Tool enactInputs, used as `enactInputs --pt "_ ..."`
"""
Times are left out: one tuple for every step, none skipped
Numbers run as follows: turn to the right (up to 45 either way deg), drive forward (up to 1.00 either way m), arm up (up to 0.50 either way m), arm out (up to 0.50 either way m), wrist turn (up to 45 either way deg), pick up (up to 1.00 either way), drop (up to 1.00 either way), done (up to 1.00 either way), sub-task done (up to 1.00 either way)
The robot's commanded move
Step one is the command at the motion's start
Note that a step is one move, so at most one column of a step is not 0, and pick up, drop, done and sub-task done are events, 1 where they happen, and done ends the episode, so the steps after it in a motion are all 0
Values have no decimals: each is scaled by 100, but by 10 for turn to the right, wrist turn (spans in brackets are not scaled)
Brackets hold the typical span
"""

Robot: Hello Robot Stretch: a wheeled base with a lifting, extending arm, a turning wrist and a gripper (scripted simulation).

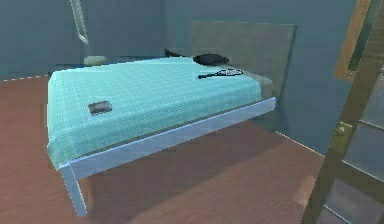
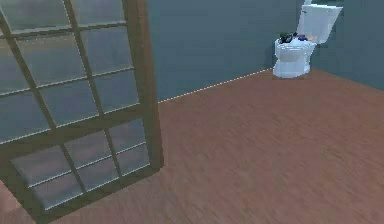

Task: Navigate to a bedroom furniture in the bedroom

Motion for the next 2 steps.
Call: enactInputs --pt "0 20 0 0 0 0 0 0 0" --pt "-450 0 0 0 0 0 0 0 0"
